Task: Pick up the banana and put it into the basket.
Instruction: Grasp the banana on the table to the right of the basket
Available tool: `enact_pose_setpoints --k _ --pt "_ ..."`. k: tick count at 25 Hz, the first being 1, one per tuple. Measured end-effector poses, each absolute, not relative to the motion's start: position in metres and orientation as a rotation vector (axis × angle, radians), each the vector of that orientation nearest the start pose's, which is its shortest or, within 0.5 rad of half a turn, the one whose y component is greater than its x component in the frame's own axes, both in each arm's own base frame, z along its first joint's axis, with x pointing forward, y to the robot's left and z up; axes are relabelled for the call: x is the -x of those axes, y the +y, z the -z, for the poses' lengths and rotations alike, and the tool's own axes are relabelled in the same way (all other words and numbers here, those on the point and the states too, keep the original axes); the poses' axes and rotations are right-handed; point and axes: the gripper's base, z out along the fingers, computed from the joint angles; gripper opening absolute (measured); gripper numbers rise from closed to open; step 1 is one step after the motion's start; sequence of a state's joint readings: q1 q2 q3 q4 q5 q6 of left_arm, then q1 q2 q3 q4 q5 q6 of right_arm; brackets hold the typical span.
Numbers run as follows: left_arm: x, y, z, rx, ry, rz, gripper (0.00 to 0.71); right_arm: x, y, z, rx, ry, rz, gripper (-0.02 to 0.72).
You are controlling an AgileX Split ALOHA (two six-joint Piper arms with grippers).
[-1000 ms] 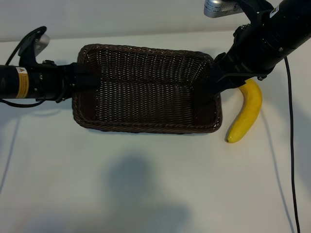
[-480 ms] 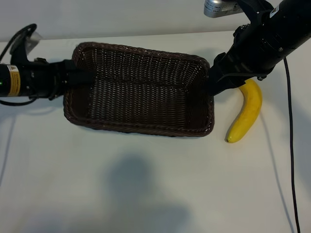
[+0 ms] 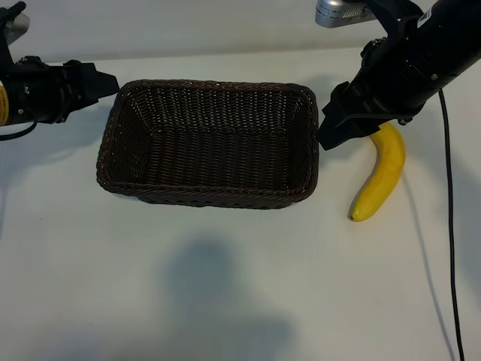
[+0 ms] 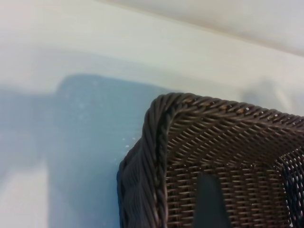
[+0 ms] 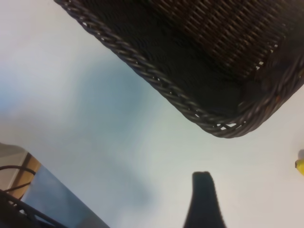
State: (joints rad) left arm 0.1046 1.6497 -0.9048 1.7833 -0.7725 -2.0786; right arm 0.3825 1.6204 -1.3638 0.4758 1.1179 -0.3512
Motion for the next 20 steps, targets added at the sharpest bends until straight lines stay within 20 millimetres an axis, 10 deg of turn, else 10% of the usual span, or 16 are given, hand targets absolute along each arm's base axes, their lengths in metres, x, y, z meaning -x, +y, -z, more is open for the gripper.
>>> enact_pose_setpoints --k 20 --pt "-0.297 -0.021 -0.288 -0.164 2.078 0.638 0.500 -0.292 0.158 -0.304 0.809 2.684 -0.660 0.514"
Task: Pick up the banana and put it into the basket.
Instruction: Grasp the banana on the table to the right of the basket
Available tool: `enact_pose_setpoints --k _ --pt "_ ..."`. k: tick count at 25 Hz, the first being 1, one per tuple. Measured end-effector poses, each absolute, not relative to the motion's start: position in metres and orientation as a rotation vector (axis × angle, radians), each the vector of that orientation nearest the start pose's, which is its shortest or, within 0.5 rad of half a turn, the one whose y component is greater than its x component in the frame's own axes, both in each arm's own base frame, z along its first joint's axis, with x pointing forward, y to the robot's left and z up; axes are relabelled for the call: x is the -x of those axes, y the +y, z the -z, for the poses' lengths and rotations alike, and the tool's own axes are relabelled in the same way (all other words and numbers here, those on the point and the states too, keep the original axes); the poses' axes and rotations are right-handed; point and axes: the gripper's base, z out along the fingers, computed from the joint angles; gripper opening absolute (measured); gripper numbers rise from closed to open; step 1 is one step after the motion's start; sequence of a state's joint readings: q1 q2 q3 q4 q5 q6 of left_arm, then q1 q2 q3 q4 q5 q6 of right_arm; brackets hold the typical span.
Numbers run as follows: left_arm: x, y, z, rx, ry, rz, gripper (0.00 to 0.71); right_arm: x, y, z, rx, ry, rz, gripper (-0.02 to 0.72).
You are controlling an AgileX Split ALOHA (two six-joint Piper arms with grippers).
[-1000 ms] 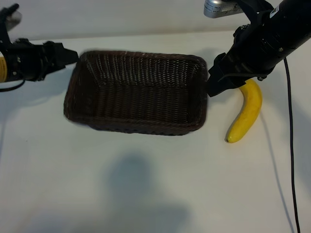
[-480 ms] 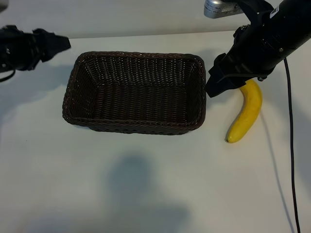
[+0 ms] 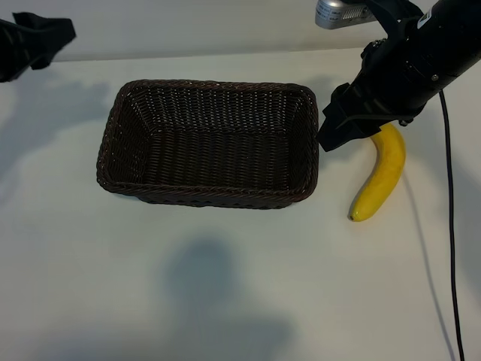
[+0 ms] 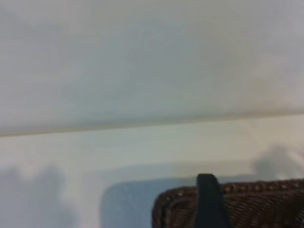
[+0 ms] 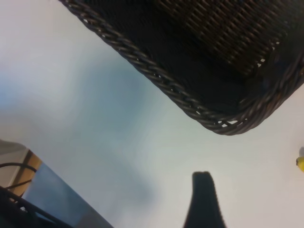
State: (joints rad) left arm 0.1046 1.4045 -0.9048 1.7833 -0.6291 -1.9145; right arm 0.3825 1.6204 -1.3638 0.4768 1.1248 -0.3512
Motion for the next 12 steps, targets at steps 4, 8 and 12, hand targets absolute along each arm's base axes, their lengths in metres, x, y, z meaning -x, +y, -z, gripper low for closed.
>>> enact_pose_setpoints --k 4,8,12 --pt "-0.298 -0.018 -0.289 -0.174 2.064 0.561 0.500 -0.292 0.158 -0.304 0.811 2.685 -0.660 0.514" --pt "-0.300 -0.014 -0.289 -0.183 2.054 0.492 0.500 -0.292 0.158 -0.304 0.813 2.686 -0.660 0.514" --pt "-0.302 -0.010 -0.289 -0.178 2.047 0.432 0.500 -0.292 0.158 -0.304 0.813 2.686 -0.660 0.514"
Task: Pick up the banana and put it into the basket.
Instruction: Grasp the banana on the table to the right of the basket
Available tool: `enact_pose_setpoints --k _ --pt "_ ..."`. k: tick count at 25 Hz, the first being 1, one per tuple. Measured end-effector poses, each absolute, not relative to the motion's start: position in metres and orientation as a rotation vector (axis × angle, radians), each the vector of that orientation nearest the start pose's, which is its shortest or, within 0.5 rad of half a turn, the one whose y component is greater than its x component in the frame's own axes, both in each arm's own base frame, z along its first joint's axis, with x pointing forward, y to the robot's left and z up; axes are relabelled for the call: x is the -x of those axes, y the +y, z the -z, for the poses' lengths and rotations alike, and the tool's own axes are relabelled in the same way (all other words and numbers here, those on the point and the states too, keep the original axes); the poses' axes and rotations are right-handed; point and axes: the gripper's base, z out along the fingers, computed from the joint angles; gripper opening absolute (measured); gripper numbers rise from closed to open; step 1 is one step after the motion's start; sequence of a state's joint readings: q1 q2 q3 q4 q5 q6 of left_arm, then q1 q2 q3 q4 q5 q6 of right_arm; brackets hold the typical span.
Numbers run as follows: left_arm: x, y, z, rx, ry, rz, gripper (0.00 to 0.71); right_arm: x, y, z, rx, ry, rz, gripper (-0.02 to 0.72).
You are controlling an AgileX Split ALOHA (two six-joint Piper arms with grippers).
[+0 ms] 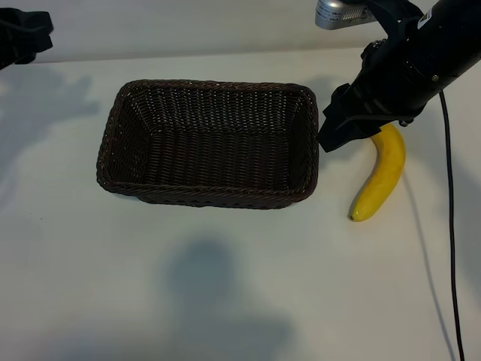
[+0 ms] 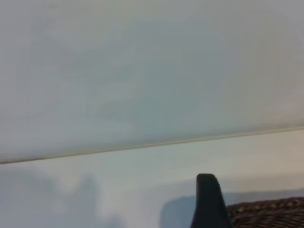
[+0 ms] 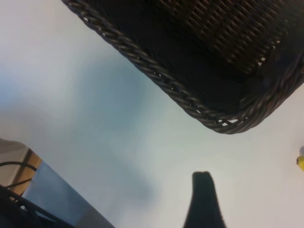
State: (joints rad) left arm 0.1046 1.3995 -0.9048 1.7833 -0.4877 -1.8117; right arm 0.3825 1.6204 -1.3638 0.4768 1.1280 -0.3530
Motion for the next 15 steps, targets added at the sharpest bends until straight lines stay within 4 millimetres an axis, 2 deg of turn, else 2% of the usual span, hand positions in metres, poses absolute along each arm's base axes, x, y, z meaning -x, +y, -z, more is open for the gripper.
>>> enact_pose_setpoints --k 7,12,15 --pt "-0.303 -0.007 -0.289 -0.158 2.044 0.399 0.500 -0.292 0.158 -0.304 0.815 2.686 -0.659 0.514" --pt "-0.299 -0.014 -0.285 -0.137 2.071 0.518 0.500 -0.292 0.158 -0.304 0.815 2.685 -0.659 0.514" --pt "-0.290 -0.019 -0.271 -0.145 2.120 0.592 0.500 -0.292 0.158 -0.304 0.815 2.685 -0.659 0.514"
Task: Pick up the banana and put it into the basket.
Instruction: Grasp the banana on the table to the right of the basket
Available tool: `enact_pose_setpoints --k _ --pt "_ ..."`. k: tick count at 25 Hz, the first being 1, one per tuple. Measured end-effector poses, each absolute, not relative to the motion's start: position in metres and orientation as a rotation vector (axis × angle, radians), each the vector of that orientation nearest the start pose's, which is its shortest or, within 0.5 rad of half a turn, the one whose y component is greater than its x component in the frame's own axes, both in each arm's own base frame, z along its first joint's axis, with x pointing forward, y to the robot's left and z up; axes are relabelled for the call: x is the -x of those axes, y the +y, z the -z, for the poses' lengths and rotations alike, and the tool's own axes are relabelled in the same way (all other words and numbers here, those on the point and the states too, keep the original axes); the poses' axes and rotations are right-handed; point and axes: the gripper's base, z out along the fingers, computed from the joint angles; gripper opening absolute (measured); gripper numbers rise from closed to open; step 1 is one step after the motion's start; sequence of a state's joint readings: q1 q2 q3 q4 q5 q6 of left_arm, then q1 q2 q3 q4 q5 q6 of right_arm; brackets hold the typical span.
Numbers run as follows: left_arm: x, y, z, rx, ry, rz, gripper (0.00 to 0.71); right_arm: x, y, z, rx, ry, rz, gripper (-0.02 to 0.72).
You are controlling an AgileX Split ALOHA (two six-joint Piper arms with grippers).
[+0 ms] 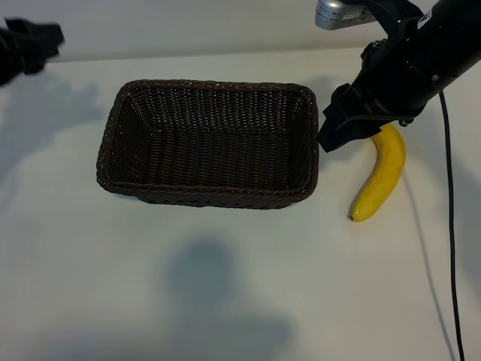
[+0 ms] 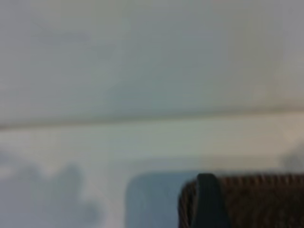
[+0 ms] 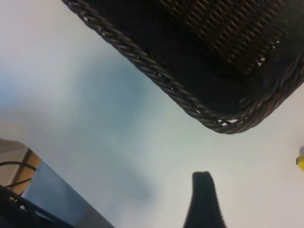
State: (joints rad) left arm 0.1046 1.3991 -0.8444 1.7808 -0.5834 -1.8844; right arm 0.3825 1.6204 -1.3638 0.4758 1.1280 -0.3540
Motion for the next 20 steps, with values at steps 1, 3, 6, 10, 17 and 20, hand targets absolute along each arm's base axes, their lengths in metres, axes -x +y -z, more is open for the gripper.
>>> enact_pose_setpoints --k 1,3,6,10,17,20 --pt "-0.287 -0.020 -0.266 -0.146 2.136 0.612 0.500 -0.292 0.158 -0.304 0.815 2.685 -0.659 0.514" --pt "-0.280 -0.024 -0.256 -0.158 2.173 0.671 0.500 -0.292 0.158 -0.304 0.816 2.685 -0.658 0.514" --pt "-0.271 -0.031 -0.248 -0.194 2.204 0.767 0.500 -0.292 0.158 -0.304 0.815 2.683 -0.658 0.514" --pt "-0.267 -0.036 -0.249 -0.233 2.202 0.844 0.500 -0.292 0.158 -0.304 0.810 2.677 -0.656 0.514" --pt "-0.260 -0.044 -0.253 -0.287 2.179 0.988 0.500 -0.293 0.159 -0.304 0.806 2.674 -0.663 0.514" --pt "-0.259 -0.046 -0.255 -0.295 2.166 1.037 0.500 -0.292 0.160 -0.305 0.797 2.670 -0.688 0.514"
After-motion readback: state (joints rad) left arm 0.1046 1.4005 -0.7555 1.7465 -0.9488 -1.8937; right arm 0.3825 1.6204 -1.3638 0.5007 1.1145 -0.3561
